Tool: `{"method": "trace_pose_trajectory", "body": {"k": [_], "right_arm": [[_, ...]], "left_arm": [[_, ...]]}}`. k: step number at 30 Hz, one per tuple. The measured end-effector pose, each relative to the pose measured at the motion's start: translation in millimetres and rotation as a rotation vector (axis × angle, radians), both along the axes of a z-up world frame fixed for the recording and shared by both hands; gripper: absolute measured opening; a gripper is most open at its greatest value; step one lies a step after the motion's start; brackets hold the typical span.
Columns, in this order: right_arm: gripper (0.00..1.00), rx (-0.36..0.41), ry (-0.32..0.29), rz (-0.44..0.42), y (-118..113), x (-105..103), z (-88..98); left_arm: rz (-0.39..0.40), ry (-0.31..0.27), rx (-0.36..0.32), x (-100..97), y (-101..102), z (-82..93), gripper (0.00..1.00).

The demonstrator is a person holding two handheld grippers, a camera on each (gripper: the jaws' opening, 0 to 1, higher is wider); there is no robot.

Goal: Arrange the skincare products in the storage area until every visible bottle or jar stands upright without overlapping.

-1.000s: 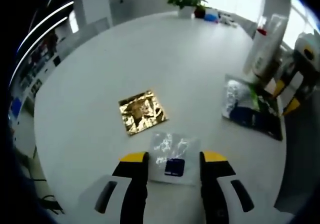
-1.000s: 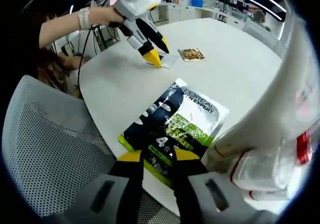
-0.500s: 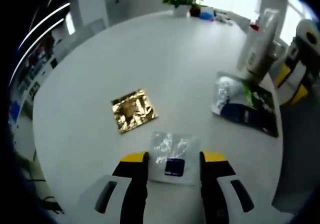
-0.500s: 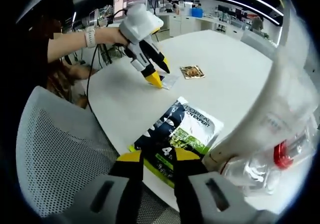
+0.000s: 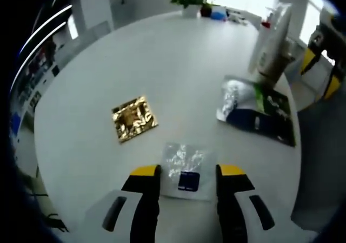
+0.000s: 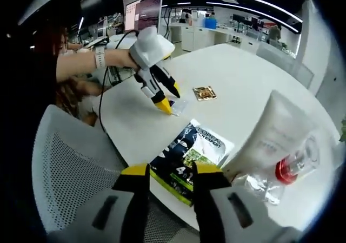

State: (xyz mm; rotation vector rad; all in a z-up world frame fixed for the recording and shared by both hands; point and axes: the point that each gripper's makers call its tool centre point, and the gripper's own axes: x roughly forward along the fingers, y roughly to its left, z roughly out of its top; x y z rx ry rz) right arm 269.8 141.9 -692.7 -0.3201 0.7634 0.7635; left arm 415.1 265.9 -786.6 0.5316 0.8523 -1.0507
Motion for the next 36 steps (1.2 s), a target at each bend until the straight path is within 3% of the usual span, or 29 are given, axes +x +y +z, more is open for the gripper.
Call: {"method": "trace_pose_trajectory", "body": {"k": [17, 36], "right_arm": [[0.42, -0.038, -0.098, -0.058, -23.6, -1.1, 35.8], [0.77, -0.029, -0.152, -0.287, -79.7, 3.5, 55.0]], "left_arm": [[-0.023, 0.003, 0.009, -16.4, -3.1, -0.9, 0.38], [-0.043, 0.007, 0.025, -36.7, -8.2, 2.1, 0.38]]}}
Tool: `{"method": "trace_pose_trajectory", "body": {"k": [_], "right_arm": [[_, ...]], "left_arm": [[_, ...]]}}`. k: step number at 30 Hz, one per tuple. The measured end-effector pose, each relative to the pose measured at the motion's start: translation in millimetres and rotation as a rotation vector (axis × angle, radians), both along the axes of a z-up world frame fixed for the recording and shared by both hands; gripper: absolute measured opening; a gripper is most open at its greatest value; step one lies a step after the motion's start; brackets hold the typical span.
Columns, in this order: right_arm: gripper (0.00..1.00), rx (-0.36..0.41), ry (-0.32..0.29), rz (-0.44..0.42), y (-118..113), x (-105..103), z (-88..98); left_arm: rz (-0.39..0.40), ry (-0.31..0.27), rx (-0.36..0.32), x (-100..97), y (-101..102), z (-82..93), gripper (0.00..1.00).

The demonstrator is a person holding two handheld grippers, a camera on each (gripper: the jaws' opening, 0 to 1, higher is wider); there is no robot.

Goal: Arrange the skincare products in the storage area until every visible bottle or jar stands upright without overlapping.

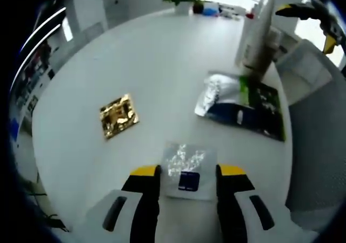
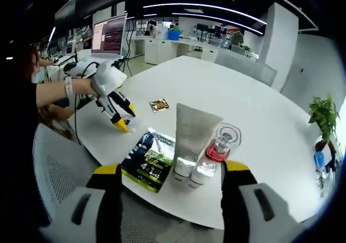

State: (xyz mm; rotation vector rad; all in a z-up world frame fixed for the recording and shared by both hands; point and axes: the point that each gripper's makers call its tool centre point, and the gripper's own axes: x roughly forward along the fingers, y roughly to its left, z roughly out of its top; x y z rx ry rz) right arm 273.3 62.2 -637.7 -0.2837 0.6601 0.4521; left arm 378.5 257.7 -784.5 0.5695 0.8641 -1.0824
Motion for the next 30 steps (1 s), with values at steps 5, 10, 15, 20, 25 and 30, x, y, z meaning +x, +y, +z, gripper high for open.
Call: {"method": "trace_pose_trajectory", "body": {"k": [5, 10, 15, 20, 25, 30], "right_arm": [[0.84, 0.0, -0.009, -0.048, -13.2, 1.0, 1.0], [0.9, 0.018, -0.007, -0.053, -15.3, -0.3, 0.0], [0.95, 0.033, 0.001, -0.061, -17.0, -0.4, -1.9], [0.96, 0.008, -0.002, -0.072, -21.6, 0.6, -2.6], [0.99, 0.009, 0.007, -0.079, -24.3, 0.4, -4.7], [0.99, 0.004, 0.005, -0.079, -26.8, 0.9, -4.4]], "left_arm": [[-0.01, 0.001, 0.003, -5.9, -1.6, 0.4, 0.38], [-0.015, 0.002, 0.004, -10.3, -2.9, 0.8, 0.38], [-0.026, 0.002, 0.002, -17.9, -5.6, 0.9, 0.38], [-0.062, 0.007, 0.018, -28.2, -9.8, 0.7, 0.38], [-0.092, 0.008, 0.021, -37.0, -15.6, 0.3, 0.38], [-0.109, 0.005, 0.015, -41.3, -19.6, 0.0, 0.38]]}}
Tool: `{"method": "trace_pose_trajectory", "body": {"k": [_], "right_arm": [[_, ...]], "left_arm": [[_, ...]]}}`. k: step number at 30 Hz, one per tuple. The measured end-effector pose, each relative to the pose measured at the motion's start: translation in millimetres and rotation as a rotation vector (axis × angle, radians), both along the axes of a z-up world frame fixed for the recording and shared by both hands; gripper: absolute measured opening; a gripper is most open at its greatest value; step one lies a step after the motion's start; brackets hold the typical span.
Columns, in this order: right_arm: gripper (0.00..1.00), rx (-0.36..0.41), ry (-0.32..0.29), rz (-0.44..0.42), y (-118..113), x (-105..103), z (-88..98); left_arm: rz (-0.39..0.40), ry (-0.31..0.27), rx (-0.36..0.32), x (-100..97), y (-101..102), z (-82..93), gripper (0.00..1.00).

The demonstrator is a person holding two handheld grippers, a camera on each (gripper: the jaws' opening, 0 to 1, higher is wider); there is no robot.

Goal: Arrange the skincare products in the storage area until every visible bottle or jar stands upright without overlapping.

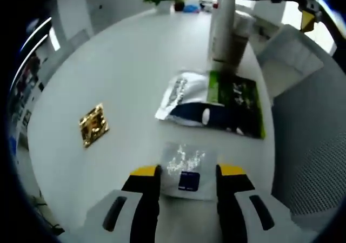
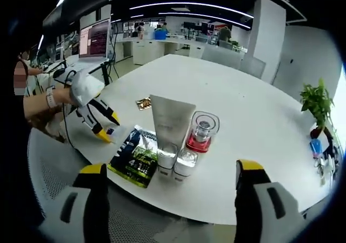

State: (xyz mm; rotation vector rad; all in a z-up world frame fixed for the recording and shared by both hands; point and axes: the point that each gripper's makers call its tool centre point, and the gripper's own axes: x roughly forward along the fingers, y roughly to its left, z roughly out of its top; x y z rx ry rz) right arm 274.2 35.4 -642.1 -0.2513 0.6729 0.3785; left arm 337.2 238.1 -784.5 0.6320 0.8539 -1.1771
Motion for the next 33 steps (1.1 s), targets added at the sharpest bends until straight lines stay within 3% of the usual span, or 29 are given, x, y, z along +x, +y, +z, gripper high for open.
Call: {"method": "trace_pose_trajectory", "body": {"k": [14, 33], "right_arm": [[1.0, -0.006, -0.021, -0.005, -2.9, 2.6, 2.5], [1.0, -0.018, 0.014, 0.012, 1.5, -2.3, -4.2]], "left_arm": [[-0.026, 0.0, -0.008, -13.9, -7.3, -0.6, 0.38], [-0.052, 0.006, -0.007, -32.0, -13.8, 0.7, 0.38]]}}
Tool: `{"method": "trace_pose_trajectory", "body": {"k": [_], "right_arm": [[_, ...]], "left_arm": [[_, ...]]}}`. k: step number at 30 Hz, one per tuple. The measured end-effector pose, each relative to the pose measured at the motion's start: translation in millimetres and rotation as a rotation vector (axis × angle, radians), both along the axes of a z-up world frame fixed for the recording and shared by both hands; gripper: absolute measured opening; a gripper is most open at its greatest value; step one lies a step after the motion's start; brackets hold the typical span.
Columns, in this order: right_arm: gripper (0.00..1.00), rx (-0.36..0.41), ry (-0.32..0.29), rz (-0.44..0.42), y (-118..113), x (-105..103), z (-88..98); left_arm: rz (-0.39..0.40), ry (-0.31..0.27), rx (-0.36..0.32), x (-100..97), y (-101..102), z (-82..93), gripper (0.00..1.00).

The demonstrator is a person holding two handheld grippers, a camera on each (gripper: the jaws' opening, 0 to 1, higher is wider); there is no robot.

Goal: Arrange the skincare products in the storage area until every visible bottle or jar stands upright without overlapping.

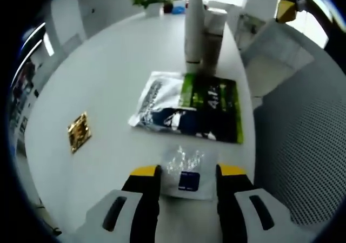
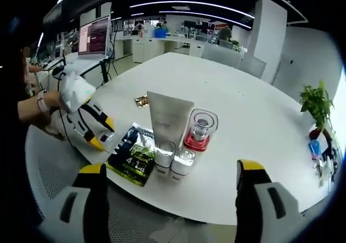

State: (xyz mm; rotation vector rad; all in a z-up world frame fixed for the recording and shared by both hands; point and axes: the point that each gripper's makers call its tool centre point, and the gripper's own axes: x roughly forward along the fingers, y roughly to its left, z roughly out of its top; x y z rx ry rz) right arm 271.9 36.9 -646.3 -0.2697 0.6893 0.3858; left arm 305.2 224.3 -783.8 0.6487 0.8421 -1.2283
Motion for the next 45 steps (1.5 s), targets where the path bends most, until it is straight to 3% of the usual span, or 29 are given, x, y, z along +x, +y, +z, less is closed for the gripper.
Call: {"method": "trace_pose_trajectory", "body": {"k": [29, 39, 45], "right_arm": [[1.0, -0.017, 0.025, 0.032, 7.3, -6.0, -4.7], [1.0, -0.019, 0.026, 0.04, 2.2, 1.2, -7.0], [1.0, -0.009, 0.029, 0.024, -1.0, 2.0, -9.1]], "left_arm": [[-0.017, -0.013, -0.002, -10.2, -2.4, -0.9, 0.39], [-0.04, -0.014, -0.002, -12.0, -4.5, -0.5, 0.42], [-0.024, -0.01, -0.044, -8.0, -7.6, 10.1, 0.44]]}}
